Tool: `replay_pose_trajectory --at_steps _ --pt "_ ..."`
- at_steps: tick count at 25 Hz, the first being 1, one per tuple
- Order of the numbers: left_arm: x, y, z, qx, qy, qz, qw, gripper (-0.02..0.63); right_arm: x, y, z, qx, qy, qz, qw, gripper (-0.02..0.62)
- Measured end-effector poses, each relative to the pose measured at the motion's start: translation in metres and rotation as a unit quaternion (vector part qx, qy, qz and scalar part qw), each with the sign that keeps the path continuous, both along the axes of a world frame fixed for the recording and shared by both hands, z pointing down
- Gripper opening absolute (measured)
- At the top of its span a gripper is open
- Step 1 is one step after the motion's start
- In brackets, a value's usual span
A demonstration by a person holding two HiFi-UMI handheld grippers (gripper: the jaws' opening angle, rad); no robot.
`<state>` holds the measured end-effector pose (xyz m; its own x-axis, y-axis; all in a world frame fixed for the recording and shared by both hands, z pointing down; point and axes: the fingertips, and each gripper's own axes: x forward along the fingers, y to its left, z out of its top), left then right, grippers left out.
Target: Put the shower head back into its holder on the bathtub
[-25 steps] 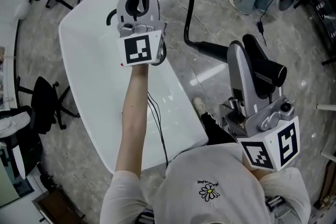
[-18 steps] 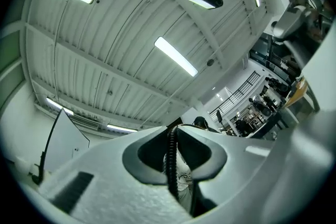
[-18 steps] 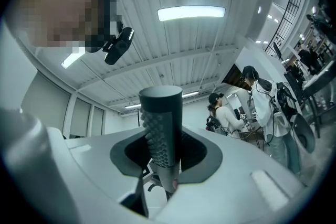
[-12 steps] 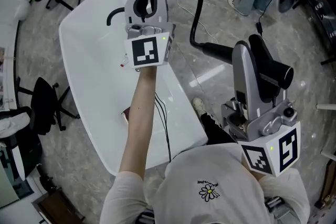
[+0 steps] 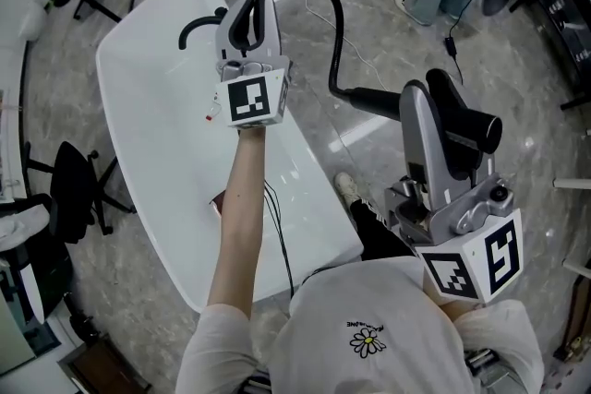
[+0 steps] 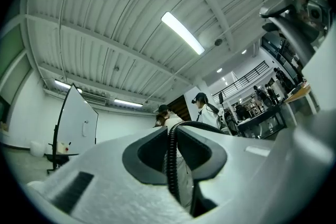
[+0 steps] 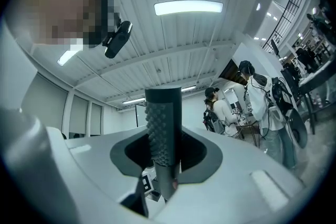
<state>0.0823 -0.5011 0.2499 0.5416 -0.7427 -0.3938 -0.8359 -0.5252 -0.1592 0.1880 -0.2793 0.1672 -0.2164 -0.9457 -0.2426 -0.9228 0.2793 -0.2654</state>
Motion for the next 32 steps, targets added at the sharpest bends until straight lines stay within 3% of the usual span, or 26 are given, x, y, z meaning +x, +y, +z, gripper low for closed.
replay_pose_trajectory --at_steps 5,8,13,20,23,27,29,32 --pt "-0.017 -0.017 0.055 -0.052 -0.027 -0.028 0.9979 0.055 0.001 -0.02 0.015 -0.016 -0.015 -0.02 1.0 0.115" --pt "-0.032 -0.025 0.099 -0.103 -0.061 -0.048 0.9916 0.055 -0.005 -0.032 0.025 -0.028 -0.013 -0.03 0.999 0.115" --pt "-0.066 -0.03 0.166 -0.162 -0.081 -0.072 0.9808 0.055 -0.022 -0.051 0.041 -0.047 -0.006 -0.045 0.998 0.115" --pt "-0.094 -0.023 0.274 -0.274 -0.098 -0.095 0.952 0.05 -0.038 -0.076 0.066 -0.067 -0.003 -0.068 0.995 0.115" --pt "-0.106 -0.013 0.317 -0.316 -0.099 -0.106 0.9376 -0.002 -0.05 -0.085 0.071 -0.067 0.002 -0.088 0.994 0.115" --pt "-0.118 -0.017 0.36 -0.362 -0.101 -0.12 0.9188 -0.002 -0.067 -0.109 0.087 -0.077 0.039 -0.094 0.992 0.115" --pt "-0.126 -0.016 0.372 -0.376 -0.091 -0.129 0.9129 -0.002 -0.076 -0.12 0.098 -0.086 0.054 -0.098 0.99 0.115" --pt "-0.133 -0.008 0.383 -0.386 -0.093 -0.132 0.9082 -0.002 -0.088 -0.126 0.101 -0.089 0.012 -0.143 0.986 0.115"
